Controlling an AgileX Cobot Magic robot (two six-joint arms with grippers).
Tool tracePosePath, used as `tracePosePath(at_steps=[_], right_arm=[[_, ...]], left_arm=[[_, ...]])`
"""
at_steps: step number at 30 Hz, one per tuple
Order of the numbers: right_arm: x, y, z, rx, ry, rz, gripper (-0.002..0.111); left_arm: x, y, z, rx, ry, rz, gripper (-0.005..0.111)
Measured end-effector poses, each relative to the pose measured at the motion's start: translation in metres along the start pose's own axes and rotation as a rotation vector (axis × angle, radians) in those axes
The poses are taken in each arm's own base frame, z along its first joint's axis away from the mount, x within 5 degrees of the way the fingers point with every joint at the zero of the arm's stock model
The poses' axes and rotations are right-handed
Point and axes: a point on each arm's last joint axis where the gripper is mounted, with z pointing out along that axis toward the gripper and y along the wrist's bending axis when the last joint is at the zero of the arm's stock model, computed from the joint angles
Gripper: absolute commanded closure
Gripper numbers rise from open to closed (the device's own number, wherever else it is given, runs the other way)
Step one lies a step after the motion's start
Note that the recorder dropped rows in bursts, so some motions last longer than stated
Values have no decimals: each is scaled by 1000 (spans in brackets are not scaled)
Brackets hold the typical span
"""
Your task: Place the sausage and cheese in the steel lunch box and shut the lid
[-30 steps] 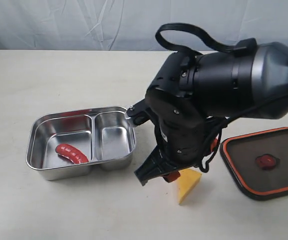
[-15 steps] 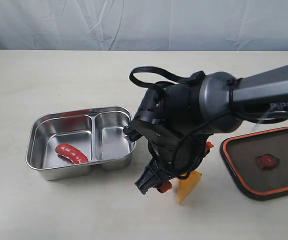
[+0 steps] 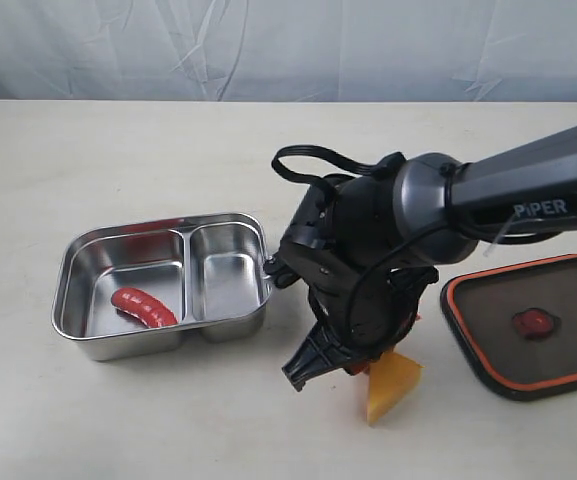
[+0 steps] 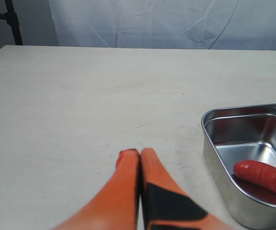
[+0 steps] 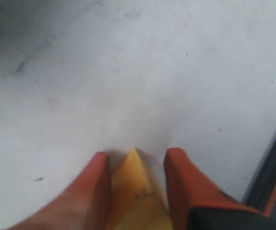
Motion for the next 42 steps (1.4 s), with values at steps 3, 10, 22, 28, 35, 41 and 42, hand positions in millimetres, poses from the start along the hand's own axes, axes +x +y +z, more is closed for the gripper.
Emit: tracePosePath(at_steps=[3,10,22,28,35,41,42], right_arm=[[4,0,3,1,18,-4,108],[7,0,6,4,30,-27,108],[7,-14,-3,126,5,-41,108],[9,-22,-31,104,-89,-10,108],[12,-22,-38,77,-91,17,107],[16,-22,-37,68,-43,51,60],[18,-22,-37,68,-29,59,44]], left_arm=[[0,0,0,0,0,0,107],[0,0,0,0,0,0,107],[0,0,0,0,0,0,107],[0,0,0,0,0,0,107],[0,0,0,0,0,0,107],[0,0,0,0,0,0,107],[0,0,0,0,0,0,107]])
